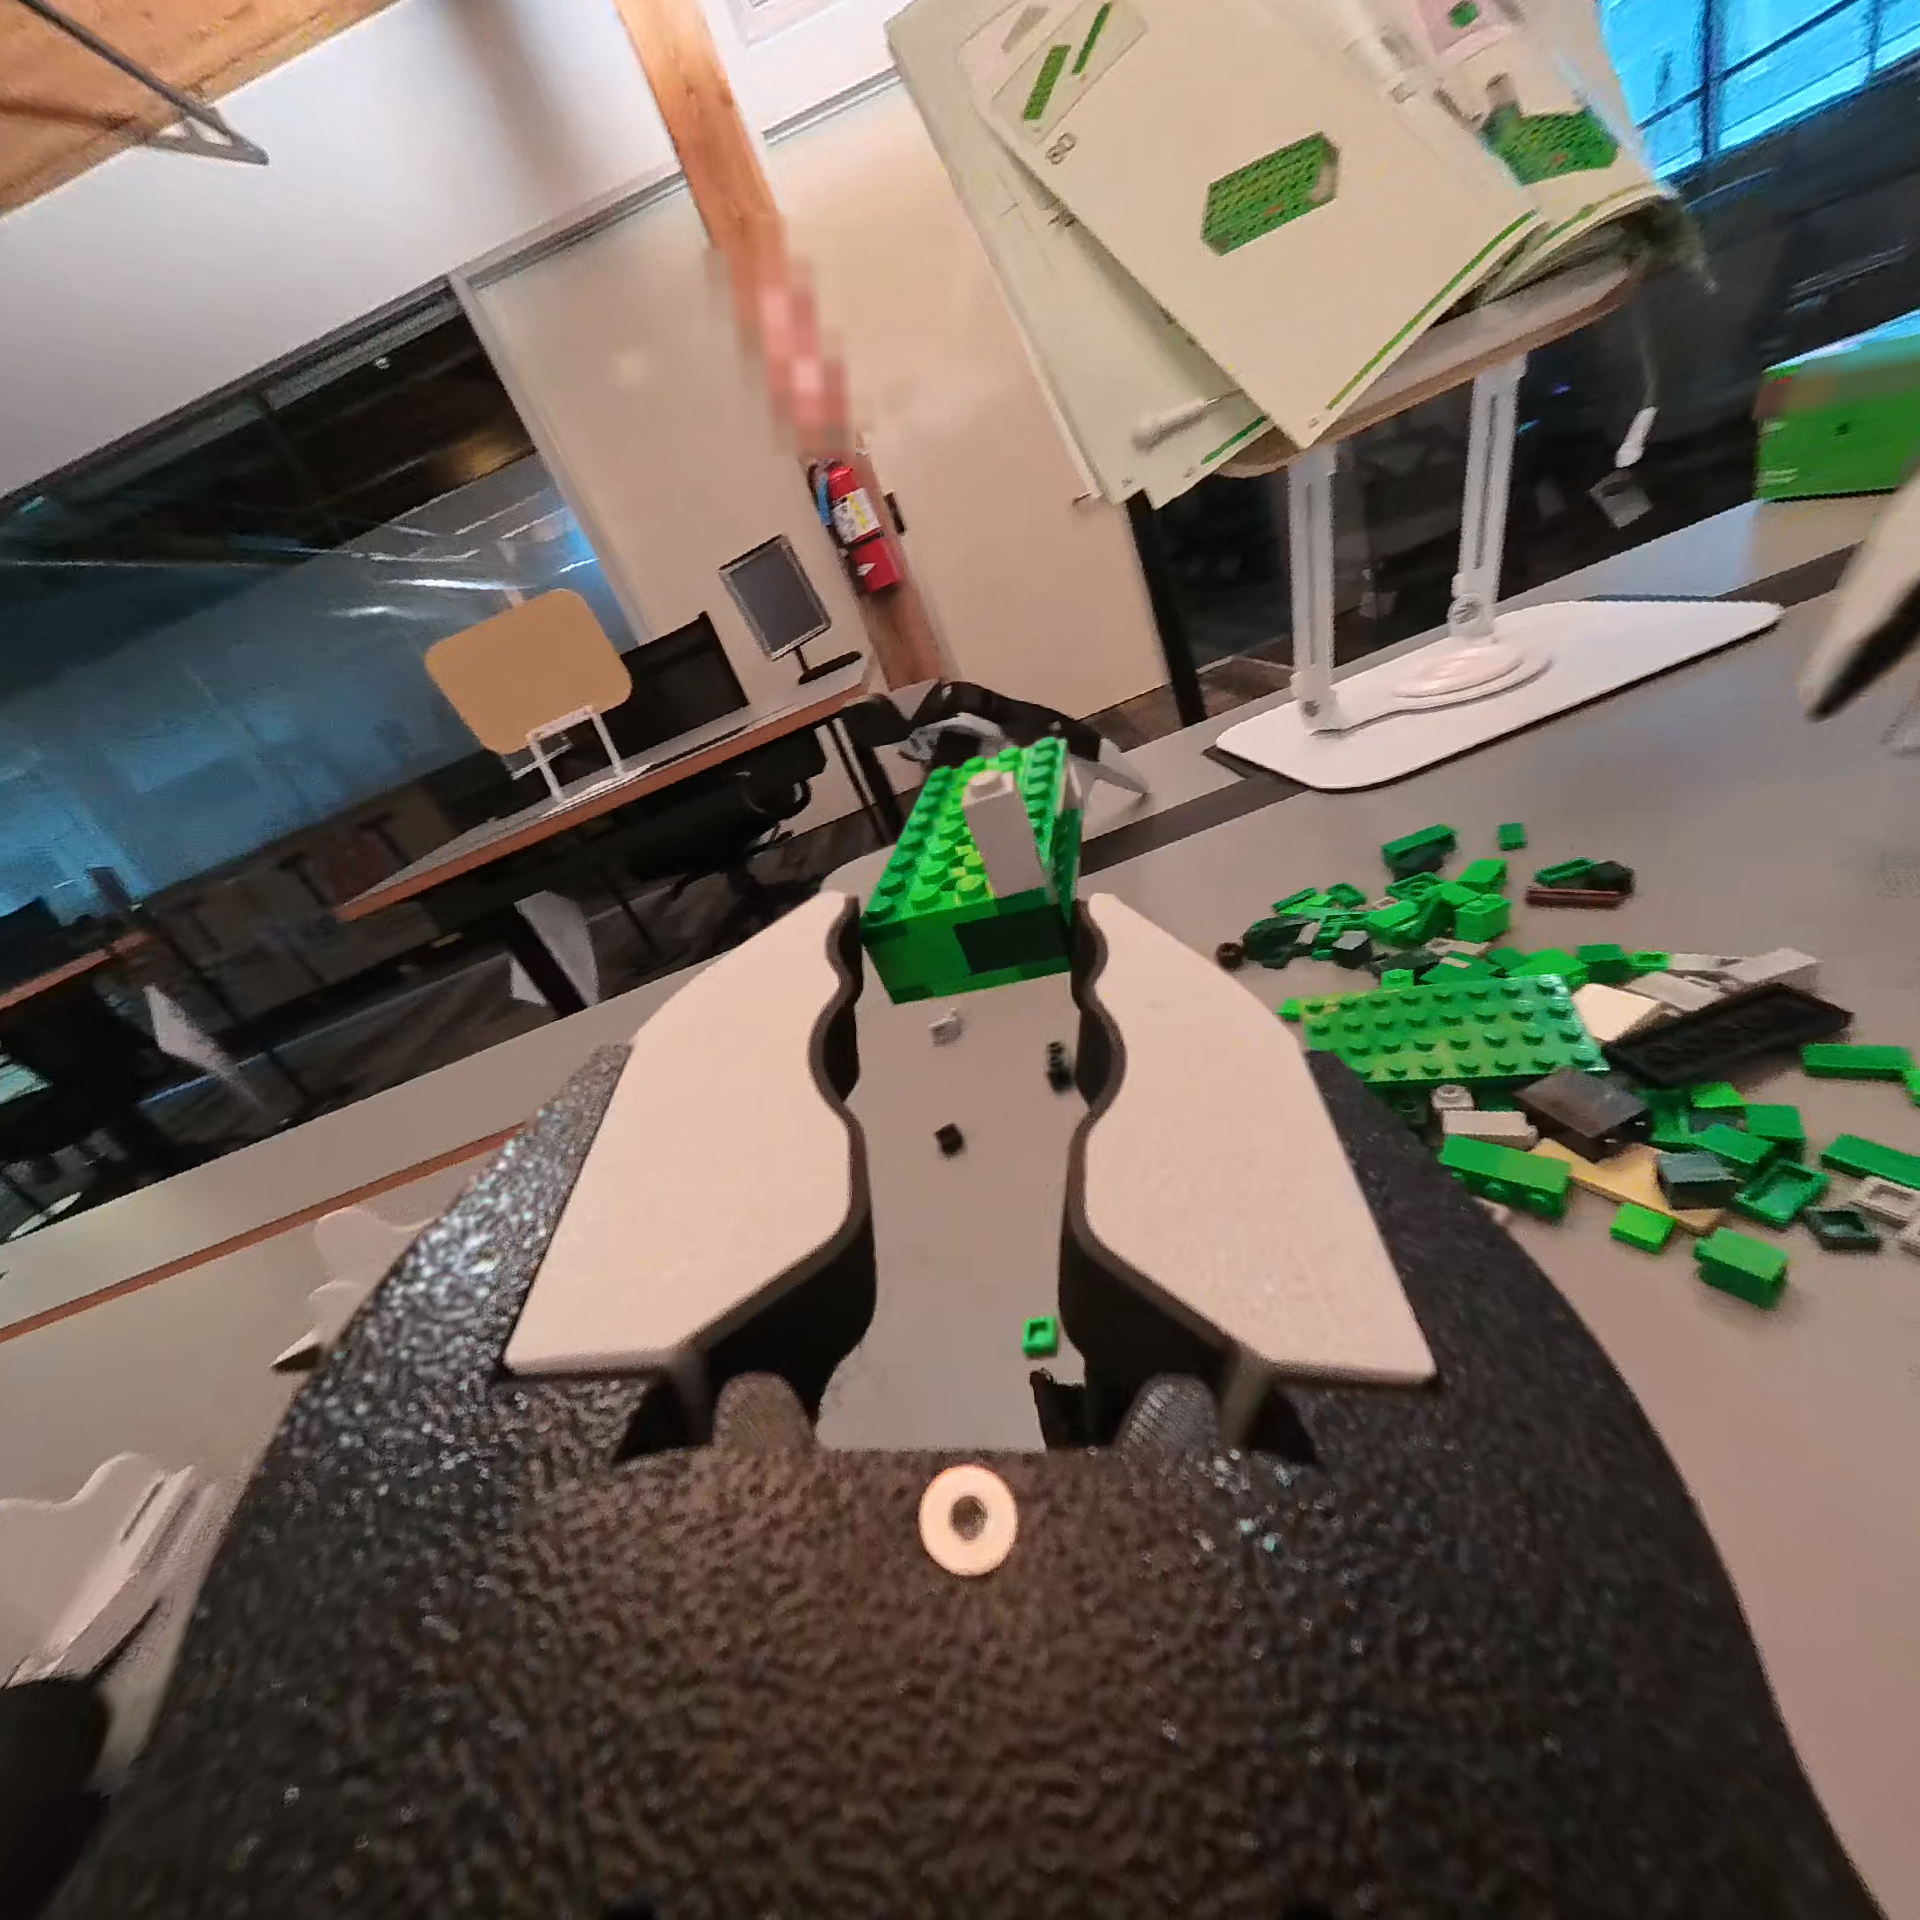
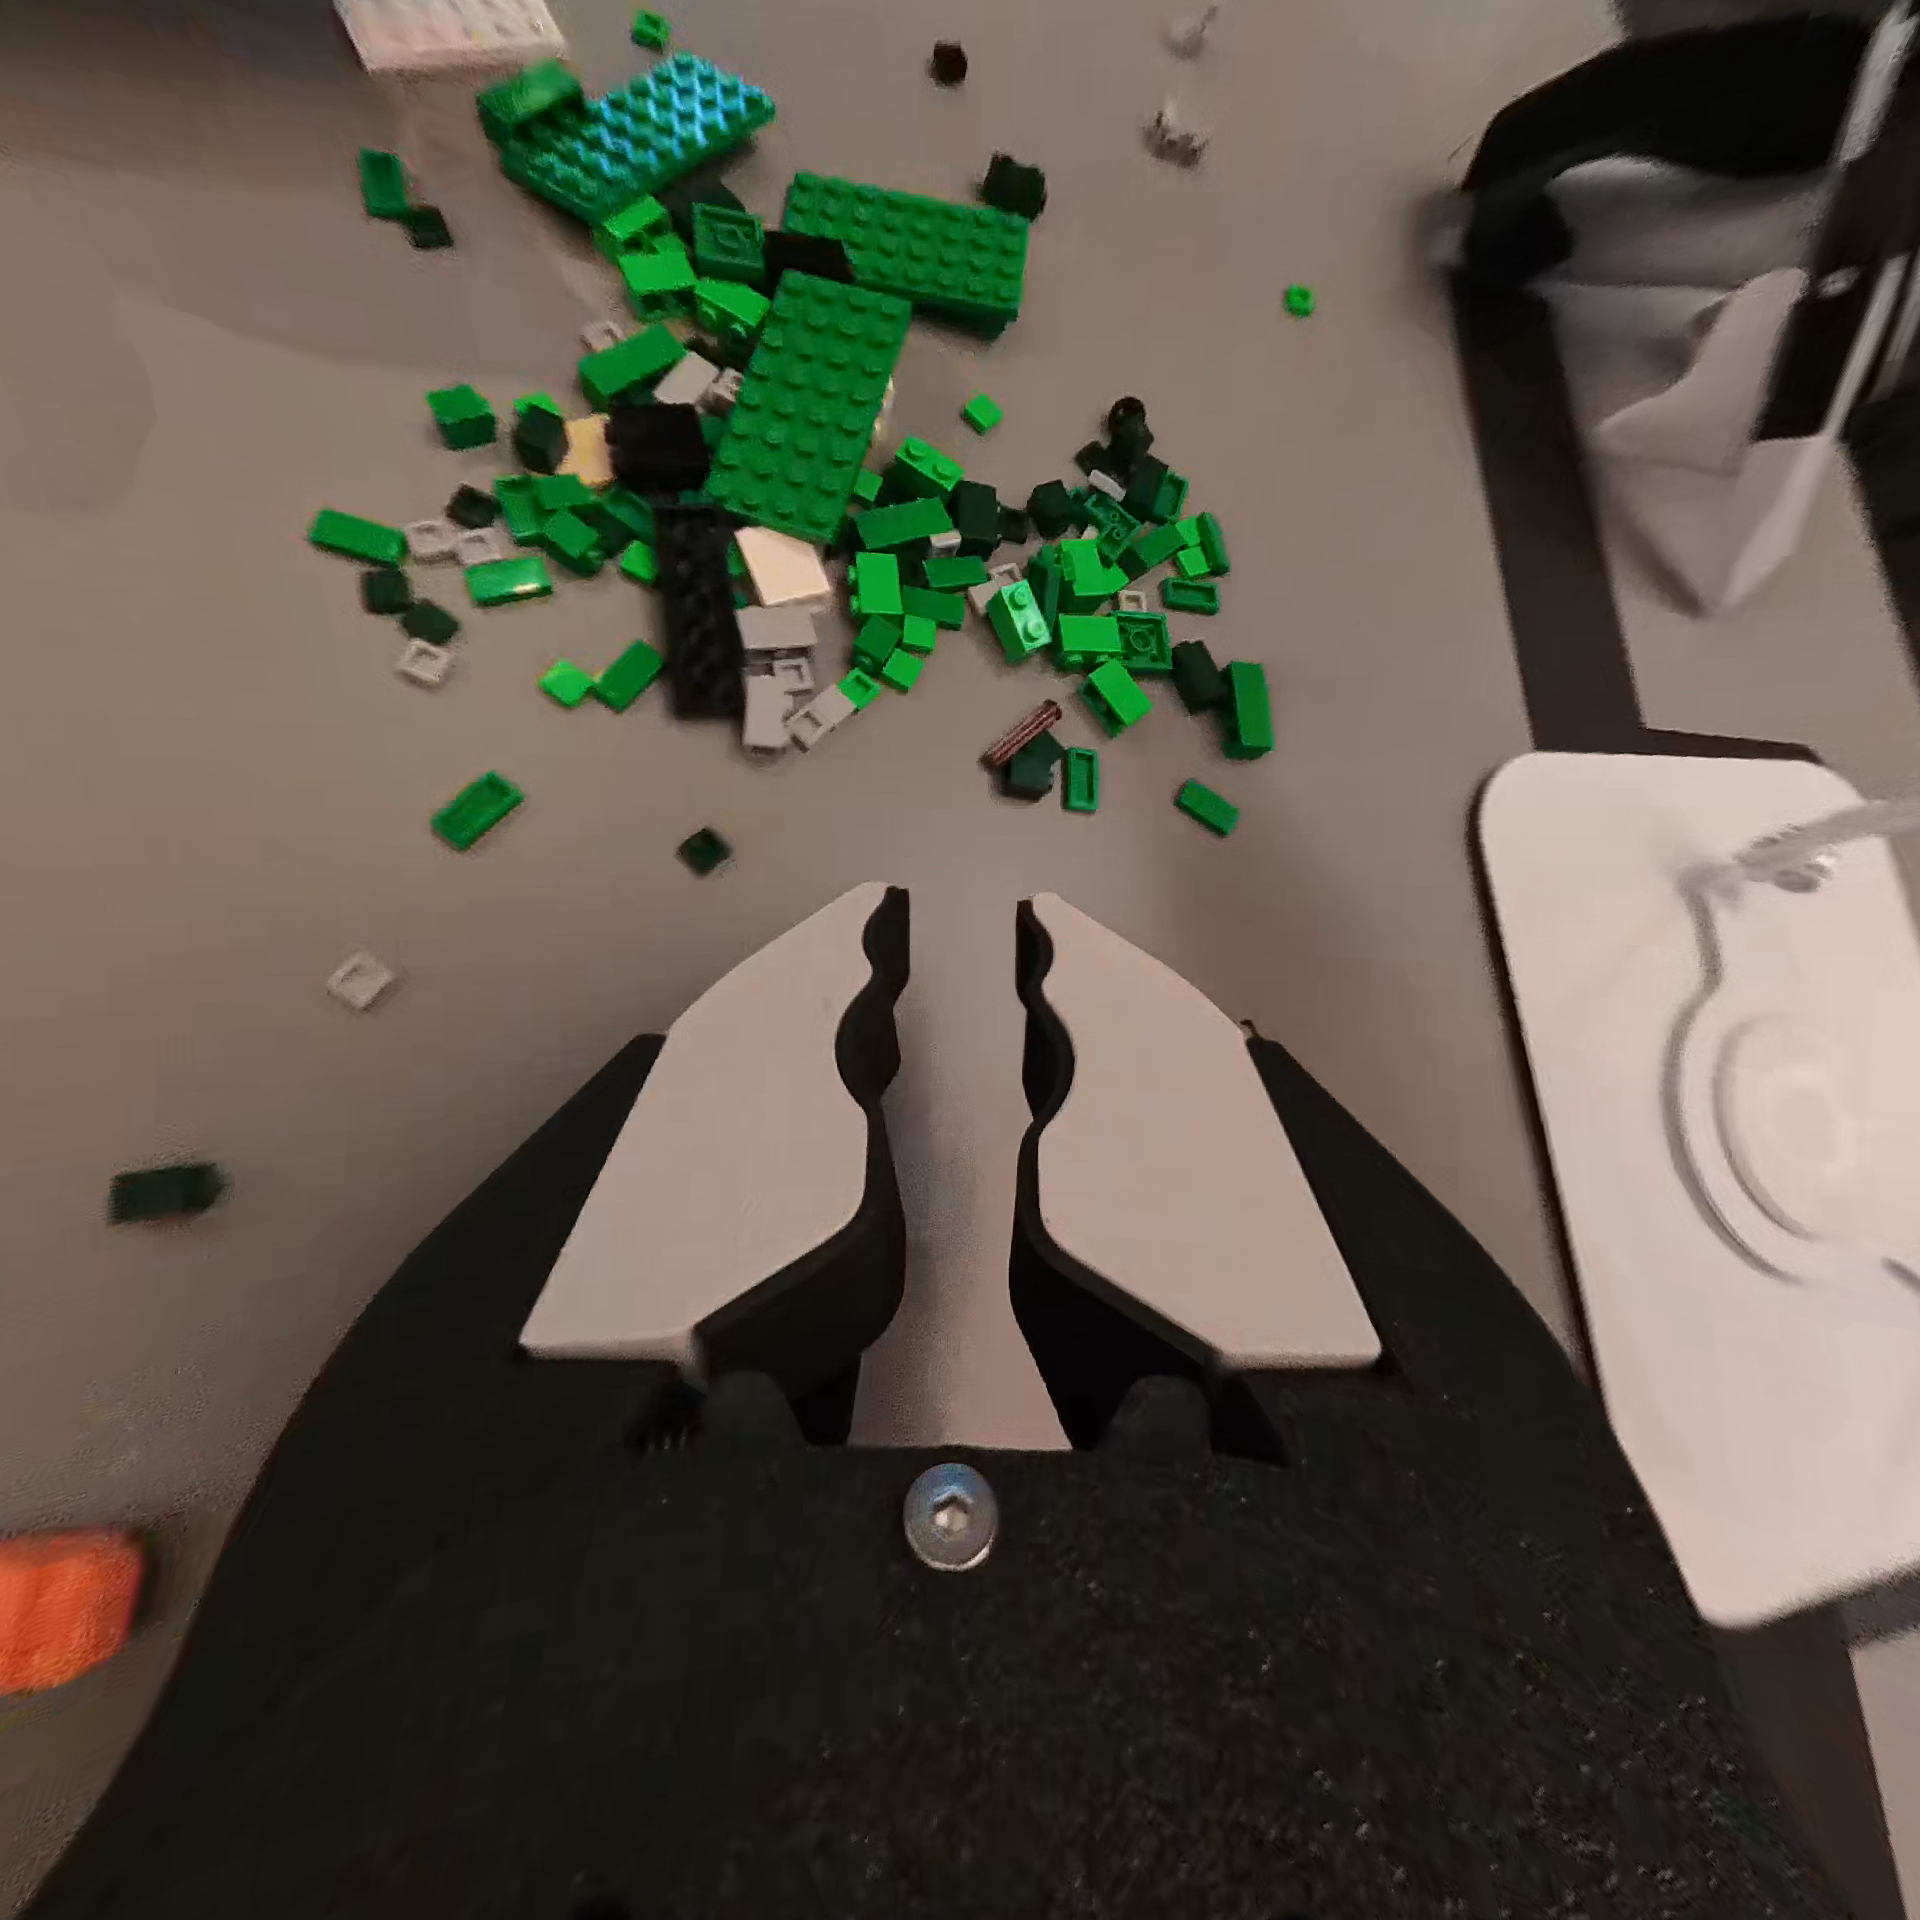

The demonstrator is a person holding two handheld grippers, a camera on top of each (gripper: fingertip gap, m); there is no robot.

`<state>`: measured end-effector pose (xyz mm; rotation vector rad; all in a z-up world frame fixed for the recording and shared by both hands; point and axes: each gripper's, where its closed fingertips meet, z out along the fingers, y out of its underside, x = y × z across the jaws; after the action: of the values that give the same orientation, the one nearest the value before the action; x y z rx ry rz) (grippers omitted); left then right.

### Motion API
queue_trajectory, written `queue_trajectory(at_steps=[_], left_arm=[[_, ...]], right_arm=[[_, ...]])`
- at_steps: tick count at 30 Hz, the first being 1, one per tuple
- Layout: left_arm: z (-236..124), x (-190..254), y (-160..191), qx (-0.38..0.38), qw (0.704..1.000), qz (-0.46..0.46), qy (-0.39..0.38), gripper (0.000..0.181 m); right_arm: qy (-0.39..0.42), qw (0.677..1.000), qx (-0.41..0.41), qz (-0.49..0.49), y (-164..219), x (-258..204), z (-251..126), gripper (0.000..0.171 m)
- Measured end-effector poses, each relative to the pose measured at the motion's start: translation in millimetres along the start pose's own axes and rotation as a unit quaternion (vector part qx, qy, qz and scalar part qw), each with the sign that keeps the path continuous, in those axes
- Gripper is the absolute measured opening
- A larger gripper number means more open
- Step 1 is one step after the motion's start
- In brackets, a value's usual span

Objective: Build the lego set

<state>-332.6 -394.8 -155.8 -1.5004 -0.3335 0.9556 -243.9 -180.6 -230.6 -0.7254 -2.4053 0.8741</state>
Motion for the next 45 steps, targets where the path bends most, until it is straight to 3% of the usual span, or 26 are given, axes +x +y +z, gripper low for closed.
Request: queue_trajectory(at_steps=[5,10,17,26,33,38,45], left_arm=[[2,10,-2,0.003,1.000,0.008,0.021,0.038],[2,11,-4,0.009,1.000,0.005,0.024,0.038],[4,20,-6,0.017,0.999,0.007,0.045,0.038],[4,25,-6,0.016,0.998,0.018,0.055,0.038],[6,31,-5,0.014,0.997,0.026,0.068,0.038],[5,32,-6,0.015,0.997,0.029,0.070,0.038],[6,33,-5,0.015,0.997,0.029,0.071,0.038]], right_arm=[[-0.084,0.995,-0.042,0.039,6,6,36,0.018],[-0.160,0.986,-0.028,0.044,-9,-4,36,0.017],[-0.147,0.988,-0.024,-0.031,-44,4,63,0.016],[-0.172,0.977,-0.119,-0.043,-48,8,99,0.015],[-0.188,0.972,-0.138,-0.021,-52,6,104,0.017],[-0.178,0.973,-0.144,-0.032,-53,7,105,0.000],[-0.165,0.979,-0.104,-0.059,-61,14,98,0.004]])
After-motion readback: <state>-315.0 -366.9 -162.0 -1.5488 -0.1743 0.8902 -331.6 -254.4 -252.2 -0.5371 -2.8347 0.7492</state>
